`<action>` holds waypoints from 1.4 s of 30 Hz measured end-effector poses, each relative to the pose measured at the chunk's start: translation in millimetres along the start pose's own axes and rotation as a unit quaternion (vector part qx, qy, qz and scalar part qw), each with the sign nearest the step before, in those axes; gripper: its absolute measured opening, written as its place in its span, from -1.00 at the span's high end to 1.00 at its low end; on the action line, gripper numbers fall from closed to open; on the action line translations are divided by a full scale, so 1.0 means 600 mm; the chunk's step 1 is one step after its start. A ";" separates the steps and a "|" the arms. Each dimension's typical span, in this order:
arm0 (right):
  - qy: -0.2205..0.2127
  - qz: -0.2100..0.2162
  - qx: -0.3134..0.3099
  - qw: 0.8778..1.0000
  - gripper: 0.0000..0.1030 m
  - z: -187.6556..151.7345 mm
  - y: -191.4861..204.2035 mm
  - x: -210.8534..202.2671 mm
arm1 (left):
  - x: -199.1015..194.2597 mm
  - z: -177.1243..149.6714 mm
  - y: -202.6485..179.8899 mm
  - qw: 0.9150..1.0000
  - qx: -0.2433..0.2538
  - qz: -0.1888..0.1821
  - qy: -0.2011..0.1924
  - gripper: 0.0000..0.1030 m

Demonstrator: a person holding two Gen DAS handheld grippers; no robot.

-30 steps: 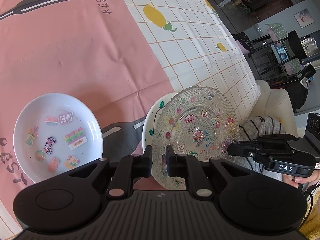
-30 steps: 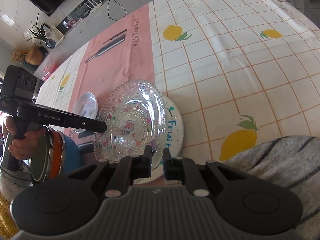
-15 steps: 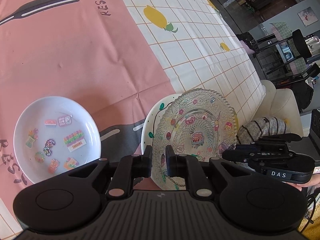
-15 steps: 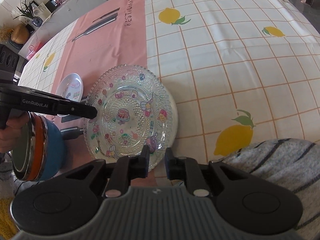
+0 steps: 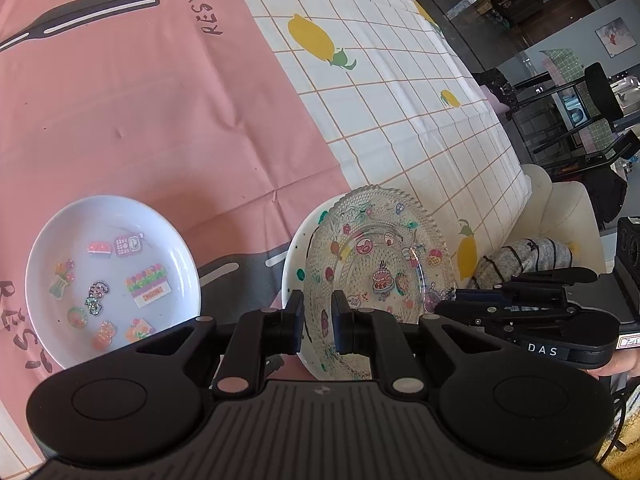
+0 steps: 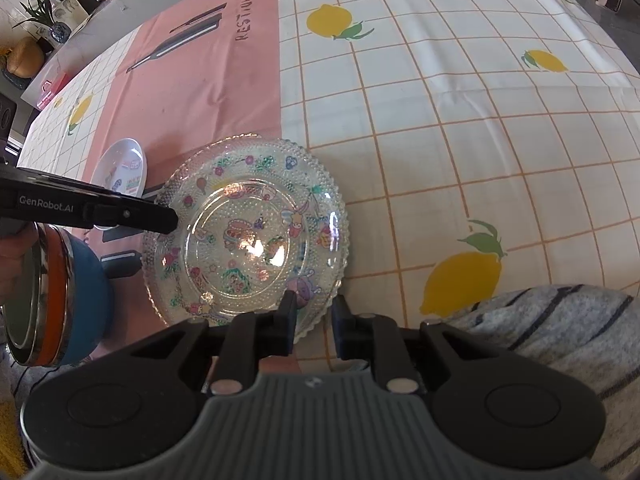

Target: Organize plates and bowls

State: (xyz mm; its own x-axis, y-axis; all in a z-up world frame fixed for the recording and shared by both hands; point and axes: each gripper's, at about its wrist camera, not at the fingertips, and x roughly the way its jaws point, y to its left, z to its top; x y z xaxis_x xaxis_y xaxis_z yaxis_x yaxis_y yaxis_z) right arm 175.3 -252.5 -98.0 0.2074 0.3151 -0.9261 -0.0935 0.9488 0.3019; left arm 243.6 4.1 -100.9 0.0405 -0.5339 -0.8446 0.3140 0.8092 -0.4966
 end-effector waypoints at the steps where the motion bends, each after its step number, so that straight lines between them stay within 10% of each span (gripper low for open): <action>1: 0.000 0.000 -0.001 1.000 0.67 0.000 0.000 0.000 | 0.000 0.000 0.001 1.000 0.000 0.000 0.000 0.71; 42: -0.030 -0.028 0.004 0.999 0.52 -0.005 0.015 -0.018 | 0.010 -0.038 -0.102 0.980 0.141 0.138 -0.012 -0.11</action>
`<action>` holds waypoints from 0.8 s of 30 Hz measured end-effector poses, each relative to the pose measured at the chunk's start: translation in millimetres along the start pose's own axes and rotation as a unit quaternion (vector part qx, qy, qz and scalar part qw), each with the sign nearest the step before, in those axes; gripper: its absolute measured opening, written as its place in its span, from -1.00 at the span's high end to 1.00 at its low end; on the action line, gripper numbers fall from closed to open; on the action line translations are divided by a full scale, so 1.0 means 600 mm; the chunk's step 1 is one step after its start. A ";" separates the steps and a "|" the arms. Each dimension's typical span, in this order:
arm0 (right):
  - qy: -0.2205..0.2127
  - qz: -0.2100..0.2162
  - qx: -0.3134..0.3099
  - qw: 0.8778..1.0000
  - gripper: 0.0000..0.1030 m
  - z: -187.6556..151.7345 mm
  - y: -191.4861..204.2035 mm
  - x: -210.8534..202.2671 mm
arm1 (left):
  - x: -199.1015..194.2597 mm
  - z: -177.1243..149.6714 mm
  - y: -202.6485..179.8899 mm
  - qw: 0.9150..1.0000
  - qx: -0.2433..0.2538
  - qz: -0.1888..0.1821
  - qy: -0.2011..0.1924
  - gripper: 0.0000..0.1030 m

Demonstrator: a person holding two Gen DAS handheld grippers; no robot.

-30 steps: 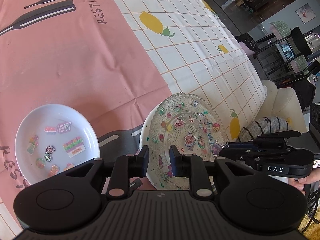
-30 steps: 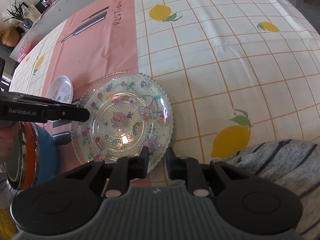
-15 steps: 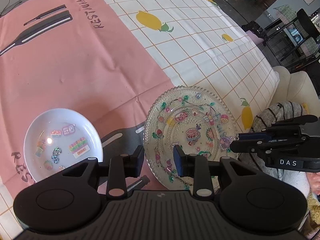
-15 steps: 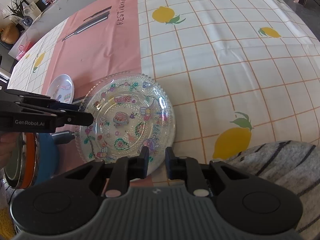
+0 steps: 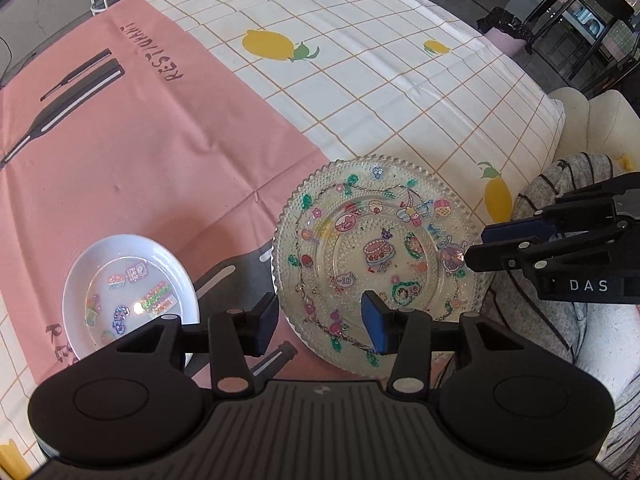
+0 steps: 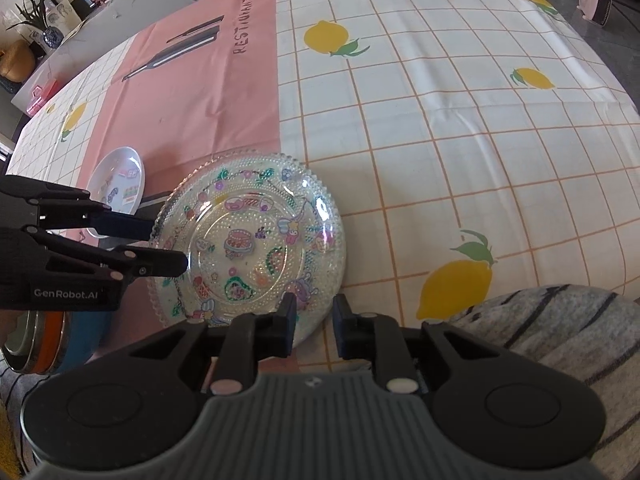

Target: Organize plates and bowls

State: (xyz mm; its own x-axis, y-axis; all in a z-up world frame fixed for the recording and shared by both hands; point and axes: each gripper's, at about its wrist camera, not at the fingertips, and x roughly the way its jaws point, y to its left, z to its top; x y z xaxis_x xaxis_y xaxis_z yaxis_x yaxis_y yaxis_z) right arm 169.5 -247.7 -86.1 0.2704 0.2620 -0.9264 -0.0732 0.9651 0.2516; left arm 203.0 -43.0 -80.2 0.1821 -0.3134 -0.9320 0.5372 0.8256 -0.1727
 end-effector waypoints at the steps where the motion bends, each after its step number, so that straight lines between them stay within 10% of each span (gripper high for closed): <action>1: -0.008 0.002 0.008 1.000 0.38 -0.001 -0.002 -0.005 | -0.008 0.000 -0.001 1.000 0.000 -0.001 -0.012 -0.22; 13: -0.091 0.015 0.003 0.996 -0.30 0.020 0.017 -0.080 | -0.111 0.005 0.031 0.987 -0.089 0.005 -0.137 -0.45; 24: -0.147 0.074 -0.025 0.986 -0.05 0.092 0.108 -0.077 | -0.183 -0.017 0.146 0.968 -0.179 0.058 -0.168 -0.45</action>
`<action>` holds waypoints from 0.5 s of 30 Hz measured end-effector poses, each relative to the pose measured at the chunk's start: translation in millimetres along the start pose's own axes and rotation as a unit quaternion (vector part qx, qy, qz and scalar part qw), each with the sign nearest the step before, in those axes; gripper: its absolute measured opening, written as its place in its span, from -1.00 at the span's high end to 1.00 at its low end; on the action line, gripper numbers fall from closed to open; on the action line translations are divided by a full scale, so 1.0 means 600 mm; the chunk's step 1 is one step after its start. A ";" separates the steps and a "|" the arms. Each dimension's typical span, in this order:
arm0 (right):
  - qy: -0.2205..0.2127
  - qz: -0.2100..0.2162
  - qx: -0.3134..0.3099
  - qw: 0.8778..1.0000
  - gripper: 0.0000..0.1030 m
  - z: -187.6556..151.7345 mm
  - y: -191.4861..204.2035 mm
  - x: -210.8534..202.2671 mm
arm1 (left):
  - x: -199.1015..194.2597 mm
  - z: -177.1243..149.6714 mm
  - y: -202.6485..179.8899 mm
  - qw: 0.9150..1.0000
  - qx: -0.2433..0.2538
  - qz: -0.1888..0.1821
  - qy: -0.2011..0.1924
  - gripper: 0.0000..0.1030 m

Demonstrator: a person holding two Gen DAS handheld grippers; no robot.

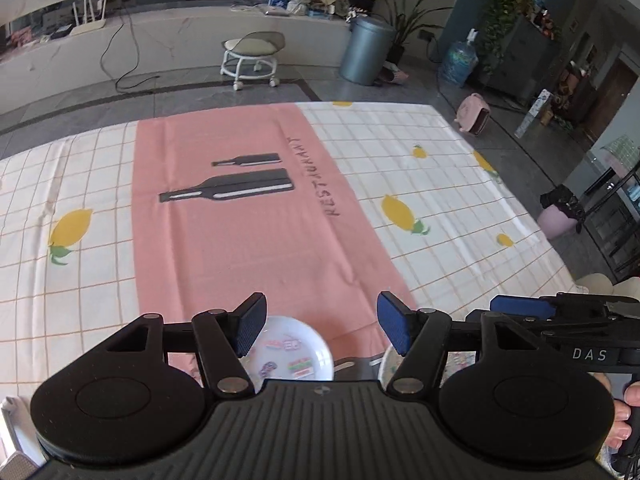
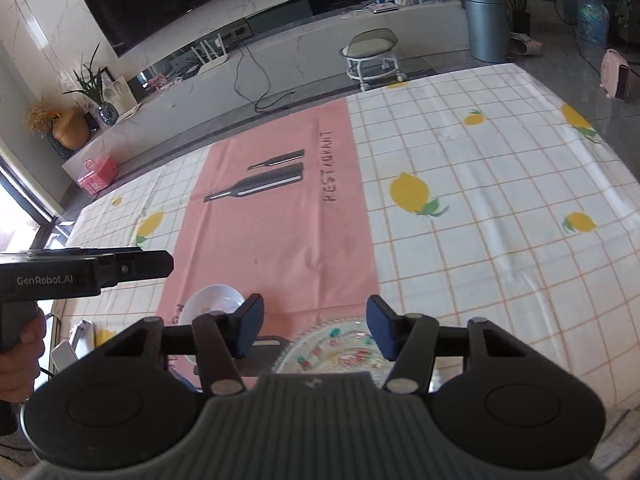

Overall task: Organize plates and bowls
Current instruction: 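Move the left gripper to the white sticker bowl and grasp its rim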

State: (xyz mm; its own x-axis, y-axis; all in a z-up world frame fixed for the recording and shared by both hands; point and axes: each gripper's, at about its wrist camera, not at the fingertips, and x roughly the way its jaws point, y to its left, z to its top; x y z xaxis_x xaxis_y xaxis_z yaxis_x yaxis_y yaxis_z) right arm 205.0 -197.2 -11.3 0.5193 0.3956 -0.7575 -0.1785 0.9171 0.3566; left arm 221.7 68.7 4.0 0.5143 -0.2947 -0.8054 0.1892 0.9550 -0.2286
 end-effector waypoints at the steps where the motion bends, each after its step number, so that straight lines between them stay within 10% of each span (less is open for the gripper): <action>1: 0.008 0.009 -0.003 1.000 0.05 0.003 0.011 0.014 | 0.008 0.000 0.012 1.000 0.000 0.012 0.012 -0.41; 6: 0.052 0.033 -0.023 0.998 0.15 0.001 0.064 0.091 | 0.048 -0.002 0.074 0.996 -0.033 0.057 0.063 -0.34; 15: 0.117 0.015 -0.050 0.992 0.28 -0.038 0.102 0.198 | 0.098 -0.030 0.098 0.992 0.037 0.009 0.120 -0.32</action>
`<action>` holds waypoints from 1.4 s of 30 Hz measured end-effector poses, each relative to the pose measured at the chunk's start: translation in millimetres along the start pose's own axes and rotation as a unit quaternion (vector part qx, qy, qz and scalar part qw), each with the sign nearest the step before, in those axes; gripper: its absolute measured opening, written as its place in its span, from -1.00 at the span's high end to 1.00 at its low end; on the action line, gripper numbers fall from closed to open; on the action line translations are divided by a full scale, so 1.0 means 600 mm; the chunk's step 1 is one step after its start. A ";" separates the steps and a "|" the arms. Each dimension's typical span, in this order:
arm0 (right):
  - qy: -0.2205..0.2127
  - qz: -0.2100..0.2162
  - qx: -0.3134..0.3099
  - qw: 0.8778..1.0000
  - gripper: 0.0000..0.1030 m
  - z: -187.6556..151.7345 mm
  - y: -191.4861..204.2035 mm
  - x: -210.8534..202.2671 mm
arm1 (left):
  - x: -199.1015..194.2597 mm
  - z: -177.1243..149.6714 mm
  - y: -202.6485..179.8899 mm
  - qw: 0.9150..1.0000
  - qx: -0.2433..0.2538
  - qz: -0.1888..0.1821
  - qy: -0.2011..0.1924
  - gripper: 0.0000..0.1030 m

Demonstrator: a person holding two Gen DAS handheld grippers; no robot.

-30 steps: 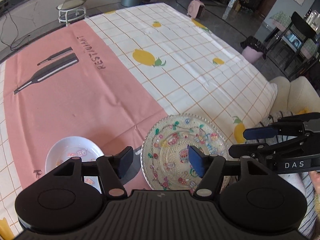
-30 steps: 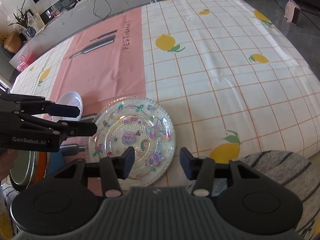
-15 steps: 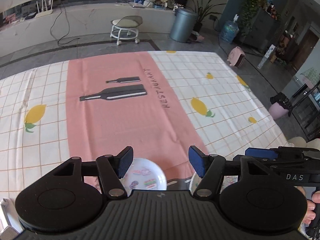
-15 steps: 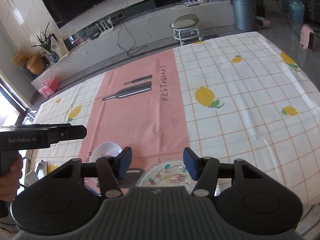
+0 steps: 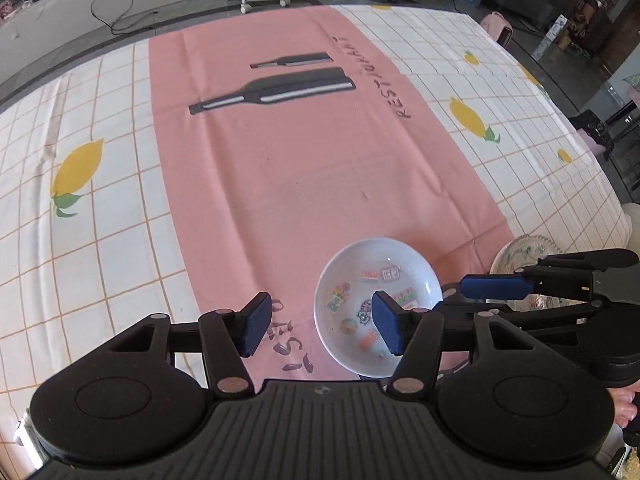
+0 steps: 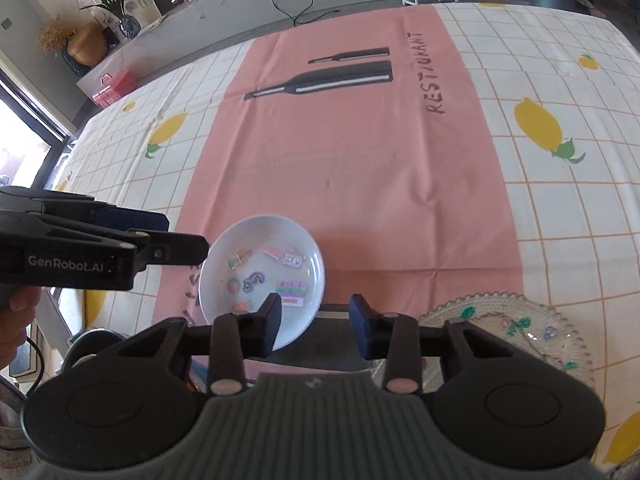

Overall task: Organize plates and bowls
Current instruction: 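Move the left gripper to the white sticker bowl and grasp its rim, then lift the white bowl with the left gripper and lower it onto the glass plate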

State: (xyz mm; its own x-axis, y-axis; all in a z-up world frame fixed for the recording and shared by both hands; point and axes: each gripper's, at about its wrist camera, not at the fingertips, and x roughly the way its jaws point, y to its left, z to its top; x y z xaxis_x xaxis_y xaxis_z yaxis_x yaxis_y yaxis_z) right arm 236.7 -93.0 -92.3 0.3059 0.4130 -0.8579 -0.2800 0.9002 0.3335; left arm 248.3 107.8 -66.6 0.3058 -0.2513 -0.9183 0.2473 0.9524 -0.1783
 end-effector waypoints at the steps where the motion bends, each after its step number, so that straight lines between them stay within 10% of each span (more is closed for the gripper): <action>1: 0.006 0.001 0.000 1.000 0.29 -0.001 0.000 0.010 | 0.011 0.000 0.002 1.000 -0.001 -0.001 0.011 -0.32; 12: 0.007 -0.006 -0.026 1.000 0.81 -0.001 0.006 0.043 | 0.046 -0.007 0.000 0.999 0.005 -0.007 0.039 0.16; 23: -0.006 0.011 -0.018 1.000 0.91 -0.006 0.005 0.043 | 0.038 -0.007 0.003 1.000 -0.014 0.008 0.023 0.74; 42: -0.075 0.019 0.034 0.996 0.98 0.015 -0.049 -0.106 | -0.030 0.009 -0.068 0.996 -0.004 -0.074 -0.044 0.76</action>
State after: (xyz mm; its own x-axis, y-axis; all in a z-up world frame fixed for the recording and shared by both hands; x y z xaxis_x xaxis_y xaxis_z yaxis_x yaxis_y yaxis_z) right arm 233.7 -144.3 -44.1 0.4310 0.4577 -0.7776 -0.2321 0.8890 0.3947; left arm 237.9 72.6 -41.1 0.3457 -0.4019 -0.8479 0.2883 0.9054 -0.3116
